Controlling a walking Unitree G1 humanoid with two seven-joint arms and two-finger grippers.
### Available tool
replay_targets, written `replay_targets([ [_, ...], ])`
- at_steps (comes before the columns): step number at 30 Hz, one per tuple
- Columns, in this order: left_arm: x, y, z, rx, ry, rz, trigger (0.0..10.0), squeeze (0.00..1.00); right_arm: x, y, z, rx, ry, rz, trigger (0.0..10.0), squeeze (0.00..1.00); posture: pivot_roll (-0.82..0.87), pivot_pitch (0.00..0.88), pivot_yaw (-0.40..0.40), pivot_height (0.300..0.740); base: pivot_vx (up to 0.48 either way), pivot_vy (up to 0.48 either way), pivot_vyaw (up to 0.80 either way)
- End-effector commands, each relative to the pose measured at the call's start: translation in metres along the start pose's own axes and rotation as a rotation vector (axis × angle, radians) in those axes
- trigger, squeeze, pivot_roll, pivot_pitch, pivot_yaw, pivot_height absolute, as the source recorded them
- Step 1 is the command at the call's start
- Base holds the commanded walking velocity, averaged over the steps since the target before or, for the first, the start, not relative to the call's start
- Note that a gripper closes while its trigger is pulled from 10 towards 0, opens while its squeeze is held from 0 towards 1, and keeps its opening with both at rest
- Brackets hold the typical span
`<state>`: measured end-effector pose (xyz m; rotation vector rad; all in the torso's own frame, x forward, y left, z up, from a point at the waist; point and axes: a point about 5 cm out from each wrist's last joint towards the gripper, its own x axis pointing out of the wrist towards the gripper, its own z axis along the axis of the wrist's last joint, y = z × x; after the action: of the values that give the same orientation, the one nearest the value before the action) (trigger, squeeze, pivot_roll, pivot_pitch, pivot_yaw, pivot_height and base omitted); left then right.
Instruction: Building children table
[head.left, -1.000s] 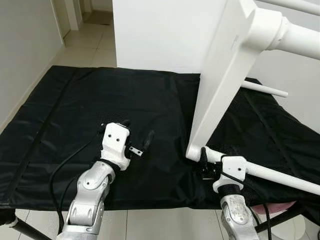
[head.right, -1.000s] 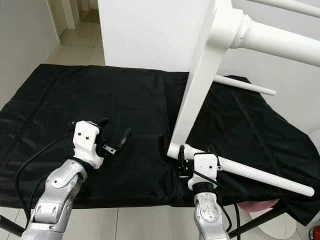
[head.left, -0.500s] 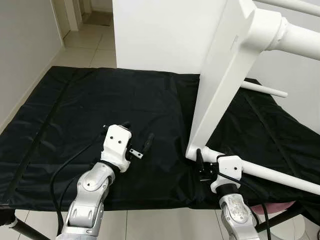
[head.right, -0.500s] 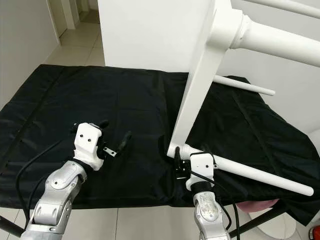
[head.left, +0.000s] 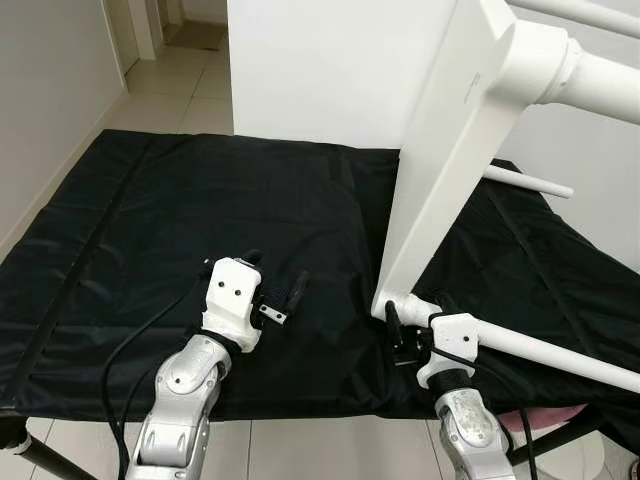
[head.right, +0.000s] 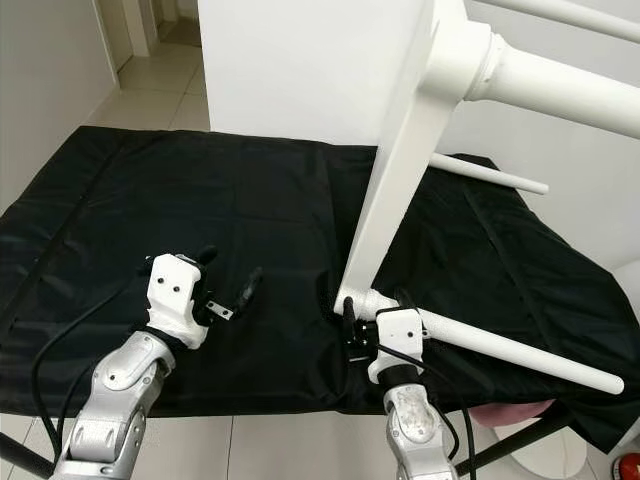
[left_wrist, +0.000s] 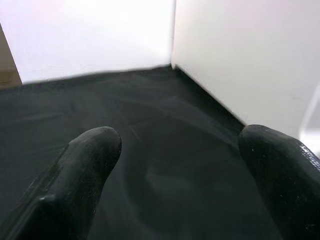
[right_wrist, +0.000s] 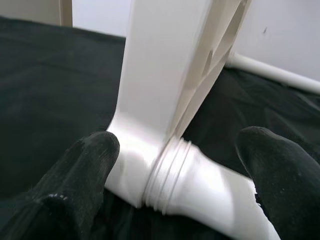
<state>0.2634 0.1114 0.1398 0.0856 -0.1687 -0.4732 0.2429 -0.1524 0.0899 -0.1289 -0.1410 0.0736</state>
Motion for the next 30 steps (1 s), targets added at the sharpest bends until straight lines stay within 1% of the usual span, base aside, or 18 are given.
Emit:
replay_targets([
  [1, -0.002, 0.006, -0.006, 0.009, 0.018, 0.115, 10.0, 0.00, 0.001, -0.001, -0.001, 0.000, -0.002, -0.013, 10.0, 0.00, 0.02, 0.000, -0.077, 0.740, 0.000, 0.000, 0.00],
  [6, 0.000, 0.008, -0.003, -0.007, 0.009, 0.134, 10.0, 0.00, 0.005, 0.001, 0.003, -0.001, -0.020, 0.003, 10.0, 0.00, 0.01, 0.000, -0.081, 0.740, 0.000, 0.000, 0.00],
  [11, 0.003, 0.004, -0.004, 0.000, 0.009, 0.125, 10.0, 0.00, 0.008, -0.002, 0.002, -0.008, -0.026, -0.003, 10.0, 0.00, 0.01, 0.000, -0.085, 0.740, 0.000, 0.000, 0.00],
  [18, 0.005, 0.003, -0.002, -0.003, -0.008, 0.124, 10.0, 0.00, 0.008, 0.000, 0.003, -0.009, -0.033, -0.009, 10.0, 0.00, 0.00, 0.000, -0.085, 0.740, 0.000, 0.000, 0.00],
  [27, 0.004, 0.000, -0.001, -0.009, -0.003, 0.105, 10.0, 0.00, 0.006, 0.000, 0.002, -0.014, -0.029, -0.024, 10.0, 0.00, 0.00, 0.000, -0.084, 0.740, 0.000, 0.000, 0.00],
  [29, 0.004, -0.002, -0.002, -0.039, 0.003, 0.101, 10.0, 0.00, 0.006, 0.001, 0.003, -0.009, -0.029, -0.034, 10.0, 0.00, 0.00, 0.000, -0.084, 0.740, 0.000, 0.000, 0.00],
  [30, 0.004, -0.002, -0.002, -0.039, 0.003, 0.101, 10.0, 0.00, 0.006, 0.001, 0.003, -0.009, -0.029, -0.034, 10.0, 0.00, 0.00, 0.000, -0.084, 0.740, 0.000, 0.000, 0.00],
])
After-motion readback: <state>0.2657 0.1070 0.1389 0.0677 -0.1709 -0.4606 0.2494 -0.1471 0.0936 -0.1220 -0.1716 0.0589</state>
